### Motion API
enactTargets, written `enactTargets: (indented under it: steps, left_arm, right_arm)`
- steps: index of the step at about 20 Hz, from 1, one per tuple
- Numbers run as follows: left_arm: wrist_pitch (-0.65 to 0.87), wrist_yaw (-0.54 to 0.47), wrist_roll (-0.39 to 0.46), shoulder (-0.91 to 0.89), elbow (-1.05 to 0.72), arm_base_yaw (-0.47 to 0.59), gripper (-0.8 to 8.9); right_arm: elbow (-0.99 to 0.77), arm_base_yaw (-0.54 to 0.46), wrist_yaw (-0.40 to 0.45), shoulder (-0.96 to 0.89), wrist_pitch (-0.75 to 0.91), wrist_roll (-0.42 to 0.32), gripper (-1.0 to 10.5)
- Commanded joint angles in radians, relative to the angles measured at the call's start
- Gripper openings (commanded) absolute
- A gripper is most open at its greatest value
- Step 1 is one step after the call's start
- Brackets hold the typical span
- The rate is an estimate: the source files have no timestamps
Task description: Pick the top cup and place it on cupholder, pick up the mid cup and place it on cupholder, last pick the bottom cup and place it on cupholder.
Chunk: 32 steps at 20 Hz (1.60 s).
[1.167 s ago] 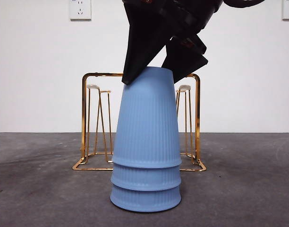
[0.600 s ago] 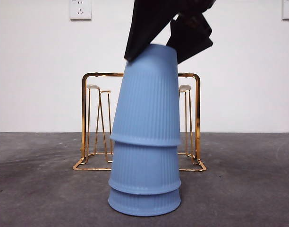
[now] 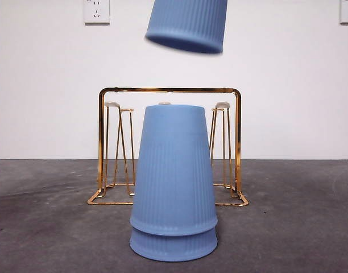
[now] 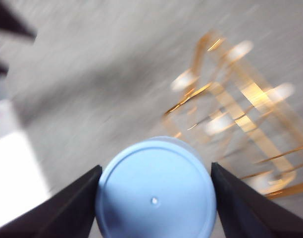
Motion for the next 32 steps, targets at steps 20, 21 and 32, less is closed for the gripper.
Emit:
enactTargets:
  steps: [20,21,32]
  left_arm:
    - [0.005,0.005,0.006,0.003,0.016,-0.003,4.09]
    - [0.005,0.005,0.006,0.003,0.016,-0.003,4.09]
    - [0.005,0.005,0.006,0.003,0.016,-0.003,4.09]
  right_arm:
    - [0.065,-0.288,-0.054,0.349,0.072,-0.008,2.8]
    - [0.053,-0.288,-0.054,0.361,0.08,-0.008,2.8]
    - [-0.13,-0.283,-0.057,0.369,0.192,0.012,4.3]
